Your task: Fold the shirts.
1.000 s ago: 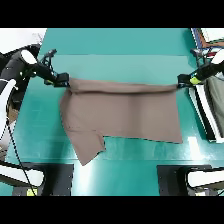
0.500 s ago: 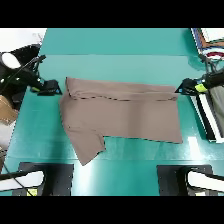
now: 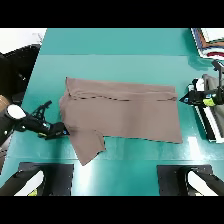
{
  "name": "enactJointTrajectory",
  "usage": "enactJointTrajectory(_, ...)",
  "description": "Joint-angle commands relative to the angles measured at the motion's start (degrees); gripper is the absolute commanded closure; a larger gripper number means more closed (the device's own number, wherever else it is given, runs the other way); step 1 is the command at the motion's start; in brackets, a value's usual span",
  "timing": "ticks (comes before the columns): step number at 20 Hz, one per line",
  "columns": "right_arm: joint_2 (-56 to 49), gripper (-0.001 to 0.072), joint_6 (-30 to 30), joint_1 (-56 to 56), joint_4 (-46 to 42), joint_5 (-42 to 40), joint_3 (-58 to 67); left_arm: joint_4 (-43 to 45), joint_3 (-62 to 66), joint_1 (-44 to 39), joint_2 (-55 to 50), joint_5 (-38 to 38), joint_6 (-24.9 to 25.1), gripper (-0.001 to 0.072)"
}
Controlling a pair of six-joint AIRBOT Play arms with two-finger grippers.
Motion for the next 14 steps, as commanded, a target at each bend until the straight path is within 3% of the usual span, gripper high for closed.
enactJointTrajectory(1, 3.0, 0.0325, 0.0, 0.0, 0.0, -1.2, -1.3, -6.8, -6.8, 0.1, 1.7, 6.0, 0.8, 0.0217)
enactJointTrajectory(6, 3.0, 0.0325, 0.0, 0.0, 0.1, -1.2, -1.3, -9.3, -8.9, 0.1, 1.7, 9.0, 1.0, 0.0228)
enactJointTrajectory(9, 3.0, 0.0325, 0.0, 0.0, -0.2, -0.3, -1.3, -9.9, -8.8, 0.1, 1.7, 9.9, 1.1, 0.0630)
enactJointTrajectory(10, 3.0, 0.0325, 0.0, -0.3, -1.3, 0.6, -1.3, -9.9, -8.5, 0.1, 1.7, 9.6, 2.3, 0.0683)
enactJointTrajectory(14, 3.0, 0.0325, 0.0, -8.6, -5.3, 7.2, -7.2, -7.6, -4.3, 0.1, 3.8, 5.3, 2.5, 0.0685)
